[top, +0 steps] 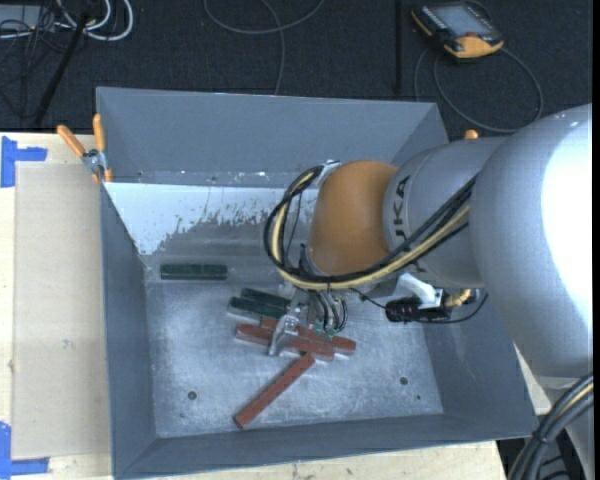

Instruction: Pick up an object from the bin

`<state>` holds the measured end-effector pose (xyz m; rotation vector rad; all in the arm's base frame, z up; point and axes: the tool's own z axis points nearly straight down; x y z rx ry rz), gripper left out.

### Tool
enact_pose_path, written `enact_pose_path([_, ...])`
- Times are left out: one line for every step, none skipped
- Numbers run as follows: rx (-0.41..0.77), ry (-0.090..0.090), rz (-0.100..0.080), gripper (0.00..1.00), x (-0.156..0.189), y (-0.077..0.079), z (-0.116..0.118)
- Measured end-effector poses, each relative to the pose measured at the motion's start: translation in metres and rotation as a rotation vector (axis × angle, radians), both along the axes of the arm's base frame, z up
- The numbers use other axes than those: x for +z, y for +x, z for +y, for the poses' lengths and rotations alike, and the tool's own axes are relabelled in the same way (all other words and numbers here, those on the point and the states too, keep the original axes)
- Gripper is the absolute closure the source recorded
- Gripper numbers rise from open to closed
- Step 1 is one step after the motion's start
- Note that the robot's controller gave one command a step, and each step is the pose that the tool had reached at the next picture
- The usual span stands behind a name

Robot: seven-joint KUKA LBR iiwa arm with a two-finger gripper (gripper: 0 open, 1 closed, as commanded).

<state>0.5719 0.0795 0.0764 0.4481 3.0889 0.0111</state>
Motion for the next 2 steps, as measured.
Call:
enact_pose_path([0.0, 0.0, 0.0, 1.0, 0.0, 0.0, 0.0])
enact_pose_path([0.0, -0.001, 0.008, 1.0, 0.0026, -0.0015, -0.0003])
